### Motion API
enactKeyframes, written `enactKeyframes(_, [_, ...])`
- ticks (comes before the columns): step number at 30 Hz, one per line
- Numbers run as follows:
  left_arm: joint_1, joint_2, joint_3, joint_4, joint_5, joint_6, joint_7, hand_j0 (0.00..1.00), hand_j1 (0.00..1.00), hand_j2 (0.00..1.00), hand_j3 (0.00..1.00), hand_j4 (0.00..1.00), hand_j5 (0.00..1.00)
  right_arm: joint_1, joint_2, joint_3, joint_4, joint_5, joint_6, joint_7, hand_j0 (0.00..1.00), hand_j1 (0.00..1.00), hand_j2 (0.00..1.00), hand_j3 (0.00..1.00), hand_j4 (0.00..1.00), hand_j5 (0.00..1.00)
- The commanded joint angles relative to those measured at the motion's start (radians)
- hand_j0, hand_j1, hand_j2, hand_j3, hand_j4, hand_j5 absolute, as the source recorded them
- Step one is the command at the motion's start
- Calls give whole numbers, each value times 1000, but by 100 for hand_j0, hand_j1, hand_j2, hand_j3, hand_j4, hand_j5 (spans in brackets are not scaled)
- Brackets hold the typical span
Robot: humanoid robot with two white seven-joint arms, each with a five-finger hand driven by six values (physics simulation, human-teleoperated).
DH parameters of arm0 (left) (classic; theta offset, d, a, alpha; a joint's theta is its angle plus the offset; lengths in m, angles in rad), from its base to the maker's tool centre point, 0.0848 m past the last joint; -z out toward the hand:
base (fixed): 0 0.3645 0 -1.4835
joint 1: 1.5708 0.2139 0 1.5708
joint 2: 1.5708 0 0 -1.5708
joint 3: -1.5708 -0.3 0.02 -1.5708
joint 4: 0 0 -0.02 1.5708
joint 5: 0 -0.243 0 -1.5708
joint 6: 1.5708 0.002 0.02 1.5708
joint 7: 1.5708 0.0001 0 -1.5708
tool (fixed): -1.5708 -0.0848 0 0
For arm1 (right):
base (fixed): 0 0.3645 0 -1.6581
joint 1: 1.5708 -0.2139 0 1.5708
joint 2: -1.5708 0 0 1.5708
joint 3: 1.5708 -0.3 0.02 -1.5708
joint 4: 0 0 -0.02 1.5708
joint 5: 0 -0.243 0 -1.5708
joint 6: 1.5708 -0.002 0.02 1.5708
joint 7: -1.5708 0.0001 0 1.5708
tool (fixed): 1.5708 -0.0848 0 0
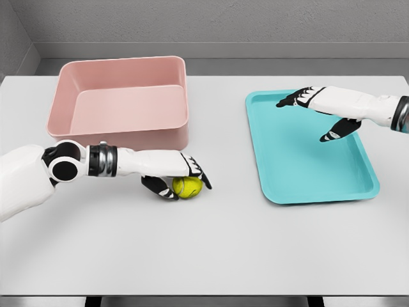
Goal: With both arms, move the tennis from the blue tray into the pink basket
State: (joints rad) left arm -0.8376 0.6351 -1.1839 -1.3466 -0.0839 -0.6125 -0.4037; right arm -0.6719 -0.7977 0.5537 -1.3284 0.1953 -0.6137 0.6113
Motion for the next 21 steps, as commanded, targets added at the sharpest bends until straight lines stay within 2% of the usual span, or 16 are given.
enactKeyframes(1, [0,0,1,0,7,2,0,70,70,70,70,70,70,0,8,0,-2,-7,3,0,100,100,100,100,100,100])
enactKeyframes(10, [0,3,1,18,7,2,0,61,61,61,61,61,61,2,-9,-15,-18,-8,3,0,100,100,100,100,100,100])
enactKeyframes(15, [-6,3,7,17,7,2,2,60,60,60,60,60,60,-40,-12,-28,-22,-16,3,0,100,100,100,100,100,100])
enactKeyframes(21, [-17,3,15,11,7,2,2,60,60,60,60,60,60,-11,-6,-15,-8,7,3,0,100,100,100,100,100,100])
